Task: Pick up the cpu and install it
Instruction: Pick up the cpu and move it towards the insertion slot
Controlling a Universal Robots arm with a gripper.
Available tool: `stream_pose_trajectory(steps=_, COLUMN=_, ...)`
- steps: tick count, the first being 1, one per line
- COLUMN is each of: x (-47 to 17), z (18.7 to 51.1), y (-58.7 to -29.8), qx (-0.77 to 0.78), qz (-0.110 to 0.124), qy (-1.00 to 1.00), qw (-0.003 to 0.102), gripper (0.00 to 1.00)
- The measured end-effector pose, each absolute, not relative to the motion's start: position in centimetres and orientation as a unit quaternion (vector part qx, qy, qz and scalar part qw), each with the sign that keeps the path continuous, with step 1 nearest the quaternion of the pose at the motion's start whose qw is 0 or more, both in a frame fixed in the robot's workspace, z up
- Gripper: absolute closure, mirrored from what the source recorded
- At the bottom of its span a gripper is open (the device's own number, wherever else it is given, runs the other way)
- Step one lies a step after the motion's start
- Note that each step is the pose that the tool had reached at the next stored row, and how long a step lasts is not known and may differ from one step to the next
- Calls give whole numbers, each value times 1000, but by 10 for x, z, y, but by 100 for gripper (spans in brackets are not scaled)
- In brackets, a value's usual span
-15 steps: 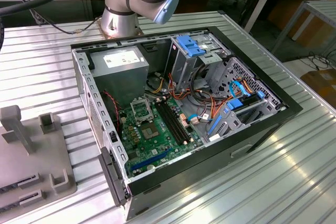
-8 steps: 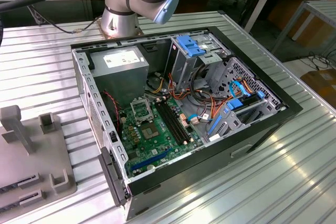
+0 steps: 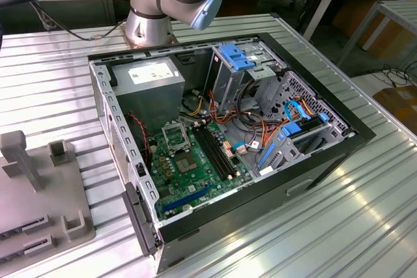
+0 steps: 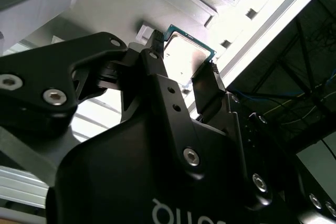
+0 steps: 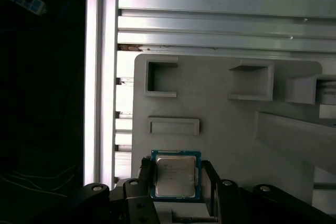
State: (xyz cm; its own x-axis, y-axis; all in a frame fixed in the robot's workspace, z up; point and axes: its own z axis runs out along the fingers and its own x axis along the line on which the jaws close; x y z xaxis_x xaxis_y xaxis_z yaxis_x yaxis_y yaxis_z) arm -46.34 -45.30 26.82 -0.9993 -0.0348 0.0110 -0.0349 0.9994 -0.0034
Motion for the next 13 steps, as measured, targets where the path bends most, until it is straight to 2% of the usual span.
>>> stream_pose_trajectory(steps=13, x=-463, z=276, y=-453, qx=17, qz=2, qy=-1000, qw=6, gripper=53)
